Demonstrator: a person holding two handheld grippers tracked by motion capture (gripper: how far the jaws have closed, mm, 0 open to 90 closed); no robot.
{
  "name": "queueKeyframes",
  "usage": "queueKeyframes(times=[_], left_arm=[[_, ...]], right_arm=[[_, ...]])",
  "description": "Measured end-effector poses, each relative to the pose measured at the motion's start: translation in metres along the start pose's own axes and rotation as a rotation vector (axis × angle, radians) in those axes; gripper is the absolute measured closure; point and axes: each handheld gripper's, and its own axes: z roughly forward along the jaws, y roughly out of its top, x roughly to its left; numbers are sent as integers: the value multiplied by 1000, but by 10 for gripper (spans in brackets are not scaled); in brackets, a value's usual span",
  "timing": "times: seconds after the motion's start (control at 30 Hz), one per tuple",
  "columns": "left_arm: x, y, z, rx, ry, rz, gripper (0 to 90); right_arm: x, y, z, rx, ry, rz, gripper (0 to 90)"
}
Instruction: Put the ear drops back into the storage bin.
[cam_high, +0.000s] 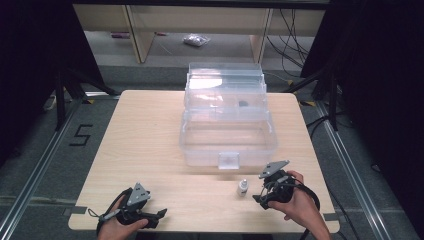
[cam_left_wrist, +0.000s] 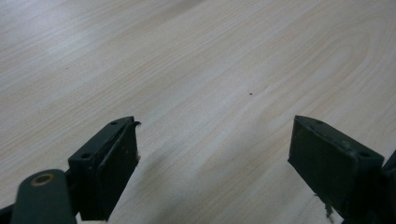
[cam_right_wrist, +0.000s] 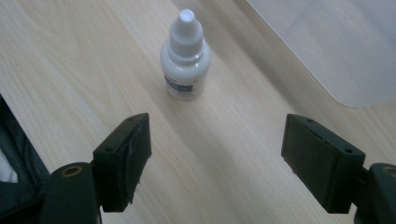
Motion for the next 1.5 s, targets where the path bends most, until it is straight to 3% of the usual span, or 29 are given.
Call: queueKeyframes(times=[0.07,0.13,0.17,0.2,0.23,0.27,0.3,0.4,0.43,0.47,0.57,0.63,0.67,0.7,0.73,0.93,1.03,1.1,1.17,1.2,1.23,1.33,1.37,1.4,1.43,1.5], left_arm=[[-1,0,0,-1,-1,-2,151],[3,0,-3,48,-4,55,151],[3,1,-2,43,-3,50,151],[1,0,-1,15,-6,17,151],[0,0,0,5,-2,6,151],[0,0,-1,12,-7,12,151],[4,0,-3,49,-5,55,151],[3,1,-3,46,-4,52,151],[0,0,-1,13,-6,14,151],[0,0,0,8,-7,7,151],[4,1,-3,49,0,56,151],[1,0,0,12,-8,9,151],[0,0,0,10,-7,8,151],[2,0,-1,28,-2,31,151],[0,0,0,-3,-4,-5,152],[1,0,0,2,3,0,151],[4,0,-3,51,-2,58,151],[4,1,-2,45,-1,57,151],[0,0,0,2,-2,1,151],[0,0,1,4,0,0,152],[1,0,1,4,3,1,151],[0,0,1,2,3,1,151],[0,0,1,4,-5,2,151],[2,0,0,23,-1,23,151],[0,0,1,3,3,0,151],[1,0,0,7,3,10,151]], right_arm=[[2,4,1,9,5,-11,250],[5,8,2,26,13,-18,252],[6,10,3,32,18,-25,254],[4,12,4,31,18,-67,258],[6,15,5,42,21,-67,261],[6,16,5,47,18,-66,261],[8,19,6,56,17,-72,265],[9,24,8,65,9,-100,268],[9,31,11,72,21,-138,284],[11,33,11,89,26,-126,287],[11,41,17,110,37,-170,302],[12,47,22,129,42,-175,317],[12,49,24,138,44,-185,322],[12,51,26,149,43,-190,327],[12,53,27,154,46,-198,333],[10,61,34,196,69,-204,365],[10,65,37,226,79,-212,387],[11,66,38,232,87,-219,399],[12,67,39,241,81,-216,413],[12,68,41,244,81,-234,418],[15,68,41,269,64,-208,421],[14,69,43,267,69,-242,435],[14,70,45,271,47,-240,444],[15,70,45,285,43,-234,447],[14,70,46,282,53,-239,455],[13,71,47,283,64,-235,465]])
